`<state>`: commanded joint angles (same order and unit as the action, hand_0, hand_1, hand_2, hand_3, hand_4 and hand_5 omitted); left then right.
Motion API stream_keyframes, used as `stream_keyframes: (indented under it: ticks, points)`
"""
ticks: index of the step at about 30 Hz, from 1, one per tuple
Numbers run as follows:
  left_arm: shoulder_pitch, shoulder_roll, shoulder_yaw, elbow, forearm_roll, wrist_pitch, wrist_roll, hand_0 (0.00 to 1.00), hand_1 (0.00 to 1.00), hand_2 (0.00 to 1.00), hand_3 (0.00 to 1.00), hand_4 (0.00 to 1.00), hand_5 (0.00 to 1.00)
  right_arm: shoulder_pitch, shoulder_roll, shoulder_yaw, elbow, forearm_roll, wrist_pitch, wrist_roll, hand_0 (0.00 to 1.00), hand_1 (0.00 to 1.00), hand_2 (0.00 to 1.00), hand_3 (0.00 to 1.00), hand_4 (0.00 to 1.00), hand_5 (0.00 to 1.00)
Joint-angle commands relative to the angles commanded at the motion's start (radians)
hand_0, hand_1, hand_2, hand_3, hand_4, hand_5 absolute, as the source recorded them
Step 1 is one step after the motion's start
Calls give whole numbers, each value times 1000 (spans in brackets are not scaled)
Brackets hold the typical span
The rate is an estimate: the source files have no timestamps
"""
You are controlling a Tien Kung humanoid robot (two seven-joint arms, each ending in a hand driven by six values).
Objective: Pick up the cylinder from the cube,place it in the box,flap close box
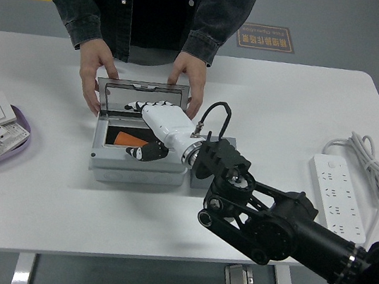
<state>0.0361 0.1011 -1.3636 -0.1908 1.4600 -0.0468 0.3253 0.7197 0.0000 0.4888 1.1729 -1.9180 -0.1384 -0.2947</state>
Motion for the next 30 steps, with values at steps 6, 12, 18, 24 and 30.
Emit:
stream_keyframes:
  ticks: [6, 12, 18, 24, 30]
  points:
    - [2, -3, 6, 2, -6, 0, -4, 603, 605, 560, 594, 662, 210, -43, 0, 9, 78, 148, -87, 86, 958, 867, 901, 933, 918, 308]
    - [7, -4, 7, 2, -5, 1, -2, 603, 605, 560, 593, 661, 211, -40, -55, 99, 197, 281, -177, 159, 952, 860, 897, 931, 932, 319]
    - [2, 0, 2, 2, 3, -1, -3, 603, 605, 560, 593, 660, 210, 27, -119, 154, 156, 335, -195, 178, 880, 781, 807, 833, 903, 332]
    - [0, 2, -5, 1, 12, -2, 0, 603, 605, 560, 593, 661, 210, 86, -123, 102, 22, 408, -184, 222, 781, 686, 709, 781, 843, 315]
    - [-3, 3, -5, 1, 14, -3, -1, 603, 605, 560, 593, 660, 210, 114, -108, 23, -112, 441, -160, 263, 714, 658, 686, 766, 843, 311]
